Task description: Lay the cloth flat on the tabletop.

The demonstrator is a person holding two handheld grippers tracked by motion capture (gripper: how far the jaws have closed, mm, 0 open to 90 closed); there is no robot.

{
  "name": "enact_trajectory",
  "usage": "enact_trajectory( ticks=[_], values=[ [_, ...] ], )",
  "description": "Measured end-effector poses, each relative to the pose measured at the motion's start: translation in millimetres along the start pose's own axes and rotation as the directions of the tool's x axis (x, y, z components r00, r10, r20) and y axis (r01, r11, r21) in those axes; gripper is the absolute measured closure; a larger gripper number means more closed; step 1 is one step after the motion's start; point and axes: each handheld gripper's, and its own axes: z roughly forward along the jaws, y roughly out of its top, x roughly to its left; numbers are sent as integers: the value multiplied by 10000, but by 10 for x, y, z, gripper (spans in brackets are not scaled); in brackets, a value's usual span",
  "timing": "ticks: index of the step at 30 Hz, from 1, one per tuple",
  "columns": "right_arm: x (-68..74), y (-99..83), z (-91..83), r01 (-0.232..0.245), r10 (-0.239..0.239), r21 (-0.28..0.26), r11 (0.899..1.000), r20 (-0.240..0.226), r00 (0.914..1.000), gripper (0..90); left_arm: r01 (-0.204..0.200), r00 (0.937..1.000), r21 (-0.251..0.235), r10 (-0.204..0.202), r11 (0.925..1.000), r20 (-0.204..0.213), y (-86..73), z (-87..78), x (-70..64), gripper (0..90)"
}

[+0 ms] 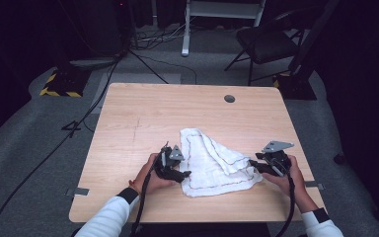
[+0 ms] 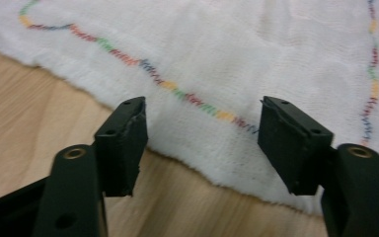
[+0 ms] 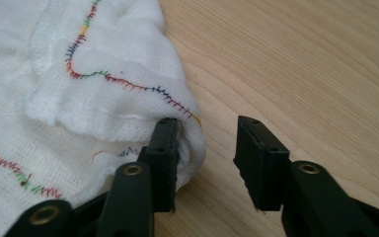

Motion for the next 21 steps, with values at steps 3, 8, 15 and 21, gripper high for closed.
enact_trajectory(
  ticks=[3, 8, 15, 21],
  values=[
    [-4, 4, -70, 107, -111, -361, 9993, -118, 9999, 519, 362, 9989, -303, -371, 9989, -284, -9, -60, 103, 315],
    [111, 122, -226, 369, -446, -1453, 9887, -501, 9977, 484, 1152, 9904, -874, -1211, 9895, -664, 78, -103, 327, 271],
    [529, 261, -60, 1853, -2100, -1427, 9723, -1839, 9603, 462, 2049, 9705, -913, -2144, 9745, -1103, 255, 84, 660, 247],
    [669, 278, 243, 2478, -2571, -692, 9663, -2212, 9407, 453, 2443, 9603, -874, -2535, 9657, -1168, 360, 290, 843, 221]
  ],
)
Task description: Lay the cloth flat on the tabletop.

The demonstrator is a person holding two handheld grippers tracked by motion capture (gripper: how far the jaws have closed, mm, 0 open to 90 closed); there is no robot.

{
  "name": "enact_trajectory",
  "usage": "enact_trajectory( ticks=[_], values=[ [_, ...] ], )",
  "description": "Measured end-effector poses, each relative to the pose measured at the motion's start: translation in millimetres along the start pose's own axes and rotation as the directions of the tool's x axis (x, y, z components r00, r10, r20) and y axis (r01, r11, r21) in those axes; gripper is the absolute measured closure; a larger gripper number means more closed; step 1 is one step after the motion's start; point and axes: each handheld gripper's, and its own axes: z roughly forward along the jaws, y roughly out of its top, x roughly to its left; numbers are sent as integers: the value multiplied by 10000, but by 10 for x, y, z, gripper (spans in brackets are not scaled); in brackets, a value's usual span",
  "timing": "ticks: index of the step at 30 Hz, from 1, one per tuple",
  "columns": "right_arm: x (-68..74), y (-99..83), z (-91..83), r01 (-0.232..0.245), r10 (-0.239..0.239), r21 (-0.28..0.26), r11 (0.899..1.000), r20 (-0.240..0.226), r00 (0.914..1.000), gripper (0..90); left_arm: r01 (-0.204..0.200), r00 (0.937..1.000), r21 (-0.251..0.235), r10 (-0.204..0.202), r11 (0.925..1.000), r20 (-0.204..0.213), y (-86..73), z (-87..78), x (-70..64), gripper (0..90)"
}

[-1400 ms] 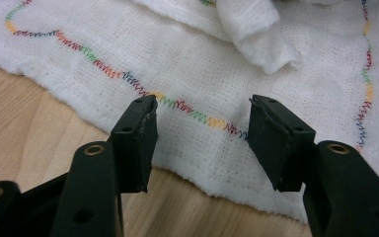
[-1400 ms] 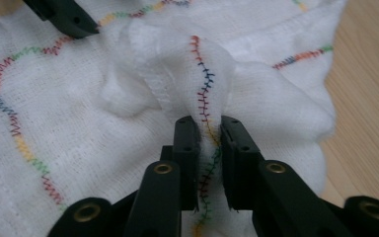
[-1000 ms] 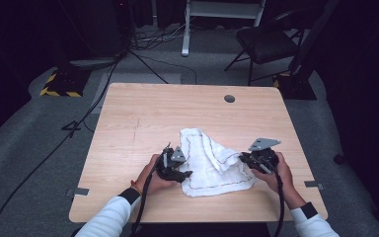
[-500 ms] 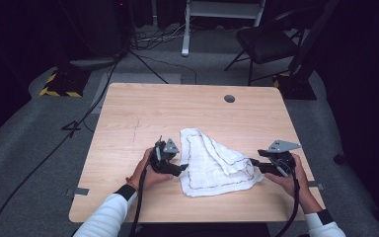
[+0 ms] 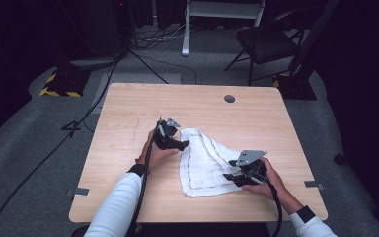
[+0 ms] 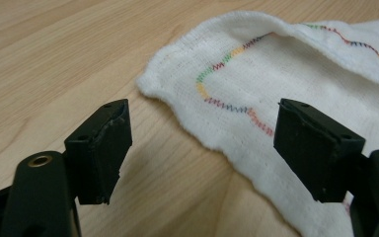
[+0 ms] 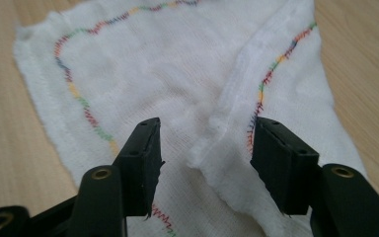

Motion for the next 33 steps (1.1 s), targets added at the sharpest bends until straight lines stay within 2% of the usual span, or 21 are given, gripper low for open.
enact_trajectory(
  ticks=[3, 5, 6, 7, 9, 10, 11, 12, 14, 15, 16, 17, 19, 20, 21, 22, 24, 26, 28, 30, 33],
  values=[
    [-25, -21, 71, -22, 21, 231, 9997, 26, 10000, 470, -124, 9998, 293, 128, 9995, -120, 26, 109, -7, 218],
    [-31, -30, 102, 68, -79, 484, 9988, 224, 9997, 546, -198, 9997, 224, 202, 9996, -158, 33, 132, -15, 213],
    [-36, -36, 107, 26, -40, 501, 9987, 280, 9996, 581, -124, 9998, 229, 127, 9997, -160, 41, 138, -20, 226],
    [-48, -40, 111, 14, -31, 538, 9986, 317, 9995, 617, -237, 9996, 180, 240, 9996, -138, 48, 137, -10, 254],
    [-84, -33, 98, 29, -62, 554, 9985, 599, 9982, 756, -401, 9991, 192, 403, 9990, -118, 50, 129, -6, 390],
    [-84, -33, 98, 29, -62, 554, 9985, 599, 9982, 756, -446, 9990, 178, 447, 9988, -55, 47, 123, -6, 390],
    [-103, -23, 80, 29, -66, 492, 9988, 757, 9971, 801, -520, 9984, 161, 516, 9985, 211, 43, 110, 1, 527],
    [-103, -23, 80, 29, -66, 492, 9988, 757, 9971, 801, -628, 9973, 223, 620, 9978, 384, 41, 95, 8, 527],
    [-120, -17, 33, -76, 46, 286, 9996, 1028, 9947, 819, -921, 9940, 247, 904, 9954, 609, 33, 67, 18, 645],
    [-133, -10, -1, -83, 61, 185, 9998, 1177, 9930, 823, -1051, 9929, 233, 1036, 9942, 583, 27, 40, 20, 695],
    [-148, 2, -55, -195, 198, -33, 9998, 1360, 9905, 828, -1170, 9917, 221, 1156, 9929, 565, 24, 10, 34, 774],
    [-166, 15, -105, -250, 280, -233, 9994, 1418, 9895, 835, -1190, 9912, 130, 1180, 9928, 598, 21, -17, 51, 816],
    [-192, 44, -206, -321, 416, -594, 9977, 1656, 9853, 848, -1199, 9891, -126, 1205, 9927, 847, 28, -114, 81, 877],
    [-210, 65, -283, -421, 585, -912, 9949, 1849, 9810, 852, -1306, 9881, -234, 1320, 9912, 791, 38, -176, 82, 893],
    [-222, 82, -343, -450, 675, -1157, 9923, 1989, 9777, 856, -1388, 9864, -397, 1417, 9895, 833, 47, -232, 90, 896],
    [-229, 120, -457, -438, 748, -1483, 9880, 2102, 9748, 859, -1268, 9850, -712, 1341, 9894, 1084, 61, -319, 99, 898],
    [-229, 135, -493, -369, 705, -1578, 9868, 2129, 9745, 860, -1367, 9851, -940, 1453, 9861, 924, 86, -422, 90, 899],
    [-228, 166, -571, -342, 751, -1794, 9832, 2266, 9711, 860, -1172, 9883, -1039, 1263, 9877, 851, 99, -452, 94, 885],
    [-248, 176, -594, -368, 796, -1837, 9823, 2310, 9697, 860, -1093, 9910, -904, 1156, 9899, 669, 101, -414, 86, 752],
    [-257, 163, -579, -463, 876, -1826, 9821, 2248, 9705, 860, -980, 9918, -665, 1029, 9930, 754, 103, -305, 60, 674],
    [-263, 135, -545, -410, 771, -1643, 9856, 2202, 9724, 860, -915, 9954, -269, 922, 9954, 265, 121, -125, -5, 500]
  ],
)
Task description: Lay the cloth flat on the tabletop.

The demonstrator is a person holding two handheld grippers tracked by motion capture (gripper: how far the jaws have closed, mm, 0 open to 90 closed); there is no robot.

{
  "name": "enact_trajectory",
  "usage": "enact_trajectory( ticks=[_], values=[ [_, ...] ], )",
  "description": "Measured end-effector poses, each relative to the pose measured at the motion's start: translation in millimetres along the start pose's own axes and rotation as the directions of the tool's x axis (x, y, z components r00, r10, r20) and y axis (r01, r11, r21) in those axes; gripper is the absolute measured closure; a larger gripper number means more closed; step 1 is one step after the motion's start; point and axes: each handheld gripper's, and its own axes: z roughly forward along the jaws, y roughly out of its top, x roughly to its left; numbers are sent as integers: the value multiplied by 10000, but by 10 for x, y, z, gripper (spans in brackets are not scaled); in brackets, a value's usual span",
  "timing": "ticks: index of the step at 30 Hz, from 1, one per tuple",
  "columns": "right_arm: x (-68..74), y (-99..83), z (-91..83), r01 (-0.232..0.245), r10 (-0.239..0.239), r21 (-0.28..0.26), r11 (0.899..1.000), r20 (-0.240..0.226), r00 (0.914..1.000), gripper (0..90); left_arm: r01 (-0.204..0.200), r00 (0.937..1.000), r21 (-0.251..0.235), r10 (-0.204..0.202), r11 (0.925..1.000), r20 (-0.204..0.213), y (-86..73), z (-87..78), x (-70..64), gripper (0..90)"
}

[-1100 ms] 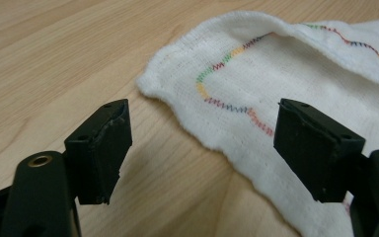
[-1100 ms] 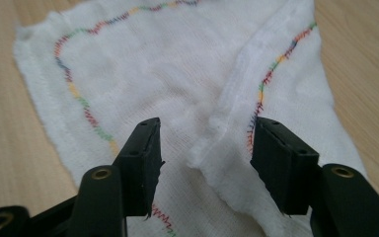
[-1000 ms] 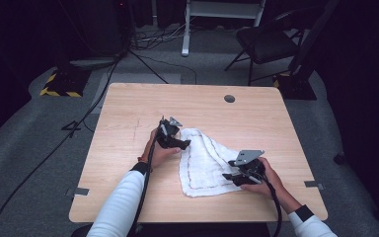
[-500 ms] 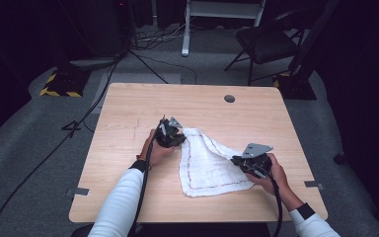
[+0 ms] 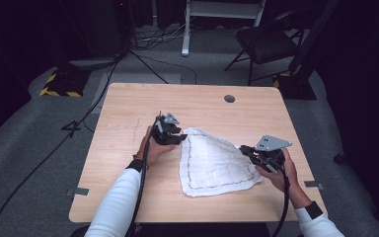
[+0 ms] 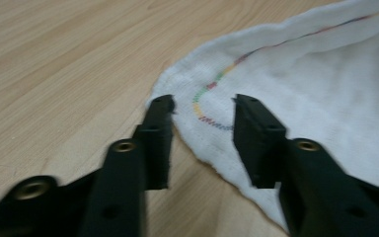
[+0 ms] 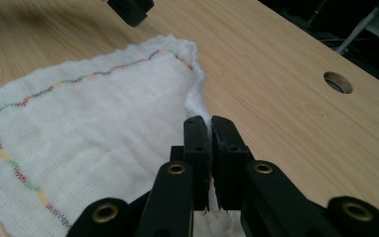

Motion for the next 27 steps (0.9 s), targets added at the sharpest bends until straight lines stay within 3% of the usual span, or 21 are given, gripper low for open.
enact_trajectory(
  ticks=[1, 2, 5, 6, 10, 16, 17, 19, 23, 27],
  values=[
    [-3, -4, -4, -17, 17, 17, 10000, -1, 10000, 860, 14, 10000, 137, -14, 9999, 8, 6, 69, -7, 465],
    [-21, -19, -21, -35, 35, 3, 10000, 36, 10000, 860, 130, 9998, 267, -127, 9996, -125, 11, 141, -21, 348],
    [-47, -43, -44, -102, 102, -4, 9999, 92, 9999, 860, 434, 9983, 595, -410, 9973, -402, 30, 310, -21, 293],
    [-58, -59, -54, -146, 145, 2, 9999, 122, 9998, 860, 695, 9969, 606, -671, 9957, -407, 38, 365, -13, 266],
    [-108, -124, -91, -274, 274, 2, 9996, 200, 9994, 860, 581, 9974, 556, -556, 9968, -454, 90, 428, -33, 261],
    [-165, -143, -144, -466, 472, -170, 9988, 376, 9982, 860, -155, 9995, 677, 136, 9976, 291, 125, 410, -83, 726],
    [-171, -137, -153, -453, 462, -213, 9987, 399, 9981, 860, -269, 9994, 671, 254, 9974, 225, 120, 389, -94, 799],
    [-179, -128, -162, -467, 479, -277, 9985, 437, 9979, 861, -382, 9991, 486, 371, 9981, 227, 113, 323, -98, 829],
    [-208, -92, -213, -687, 713, -571, 9960, 457, 9964, 860, -641, 9976, -267, 647, 9976, 238, 144, 11, -99, 842],
    [-240, -28, -336, -845, 902, -1011, 9913, 540, 9945, 861, -981, 9942, -1056, 1021, 9896, 334, 210, -405, -136, 843]
  ],
)
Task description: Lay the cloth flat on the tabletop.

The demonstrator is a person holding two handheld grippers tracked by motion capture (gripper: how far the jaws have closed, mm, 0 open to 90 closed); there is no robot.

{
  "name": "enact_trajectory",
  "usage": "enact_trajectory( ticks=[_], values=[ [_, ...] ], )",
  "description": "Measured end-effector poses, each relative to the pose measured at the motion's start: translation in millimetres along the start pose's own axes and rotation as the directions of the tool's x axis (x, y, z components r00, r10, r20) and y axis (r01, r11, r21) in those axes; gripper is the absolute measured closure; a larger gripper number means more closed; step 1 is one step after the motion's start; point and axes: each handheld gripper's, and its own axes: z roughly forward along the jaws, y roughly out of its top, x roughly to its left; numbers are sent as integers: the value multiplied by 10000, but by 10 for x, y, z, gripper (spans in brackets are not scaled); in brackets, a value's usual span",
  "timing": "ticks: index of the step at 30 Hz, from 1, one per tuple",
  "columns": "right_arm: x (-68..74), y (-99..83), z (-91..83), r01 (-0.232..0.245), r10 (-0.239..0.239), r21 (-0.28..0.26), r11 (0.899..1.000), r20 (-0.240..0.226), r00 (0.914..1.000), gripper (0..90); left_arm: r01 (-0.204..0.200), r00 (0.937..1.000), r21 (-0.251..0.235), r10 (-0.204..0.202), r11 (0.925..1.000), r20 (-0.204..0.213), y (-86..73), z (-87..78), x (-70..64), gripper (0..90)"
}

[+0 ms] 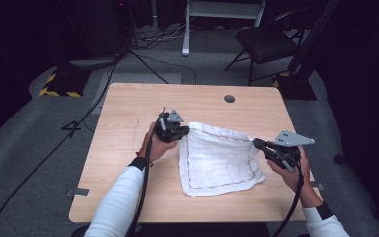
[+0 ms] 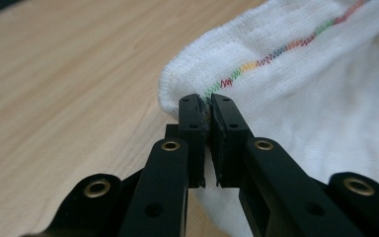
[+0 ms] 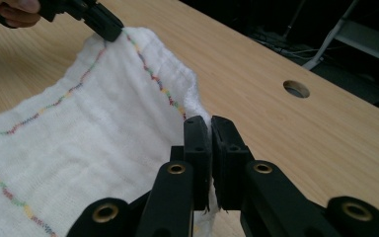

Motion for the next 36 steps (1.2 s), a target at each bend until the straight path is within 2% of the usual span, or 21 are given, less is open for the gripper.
enact_trajectory(
  ticks=[2, 3, 6, 9, 11, 14, 18, 19, 20, 21, 22, 23, 26, 28, 31, 33, 34, 35, 36],
  values=[
    [4, 47, -74, -50, 51, -208, 9998, 35, 10000, 861, -200, 9998, -373, 202, 9991, 47, 47, -193, -49, 843],
    [48, 102, -165, -9, 10, -391, 9992, 24, 10000, 861, -303, 9995, -520, 307, 9982, 56, 68, -299, -90, 843],
    [97, 144, -232, 94, -92, -510, 9987, 44, 9999, 862, -605, 9982, -743, 606, 9954, -16, 75, -494, -210, 843],
    [160, 205, -307, 229, -228, -638, 9977, 31, 9997, 862, -710, 9975, -885, 710, 9935, -25, 47, -615, -260, 843],
    [166, 239, -304, 295, -292, -663, 9974, 47, 9996, 862, -618, 9981, -967, 618, 9934, -30, 21, -653, -272, 843],
    [119, 268, -237, 319, -313, -587, 9978, 98, 9995, 862, -752, 9971, -945, 739, 9927, -177, -2, -669, -277, 843],
    [-37, 302, -15, 214, -207, -332, 9992, 223, 9995, 863, -395, 9987, -890, 364, 9952, -362, 0, -607, -165, 842],
    [-77, 307, 37, 147, -140, -324, 9994, 210, 9997, 863, -233, 9987, -848, 193, 9961, -480, 19, -556, -106, 843],
    [-199, 320, 204, -178, 180, -189, 9997, 130, 9998, 864, -192, 9983, -777, 149, 9968, -556, 38, -511, -69, 842],
    [-258, 325, 302, -208, 209, -43, 9998, 260, 9994, 864, -150, 9967, -683, 95, 9976, -804, 66, -447, -27, 841],
    [-258, 325, 302, -208, 209, -43, 9998, 260, 9994, 864, -16, 9956, -644, -45, 9979, -937, 96, -384, 19, 841],
    [-317, 326, 400, -276, 274, 69, 9996, 370, 9989, 864, 12, 9946, -585, -72, 9983, -1037, 127, -326, 68, 841],
    [-477, 336, 651, -302, 267, 504, 9983, 677, 9973, 864, 241, 9886, -452, -305, 9987, -1475, 198, -151, 199, 840],
    [-588, 354, 799, -475, 431, 675, 9966, 663, 9969, 864, 417, 9801, -309, -469, 9987, -1928, 211, -25, 278, 839],
    [-719, 386, 979, -693, 630, 794, 9944, 800, 9948, 864, 723, 9703, -176, -744, 9972, -2303, 222, 132, 361, 837],
    [-768, 410, 1094, -572, 462, 1018, 9932, 1069, 9932, 861, 864, 9632, -13, -839, 9963, -2553, 228, 226, 402, 823],
    [-808, 411, 1202, -590, 442, 1154, 9916, 1266, 9910, 813, 1032, 9481, 81, -959, 9946, -3032, 234, 274, 414, 697],
    [-822, 406, 1239, -620, 428, 1241, 9903, 1518, 9875, 742, 1144, 9414, 31, -1074, 9934, -3197, 233, 296, 421, 650],
    [-836, 390, 1277, -690, 458, 1253, 9897, 1790, 9828, 710, 1315, 9414, -66, -1270, 9913, -3123, 224, 309, 431, 599]
  ],
)
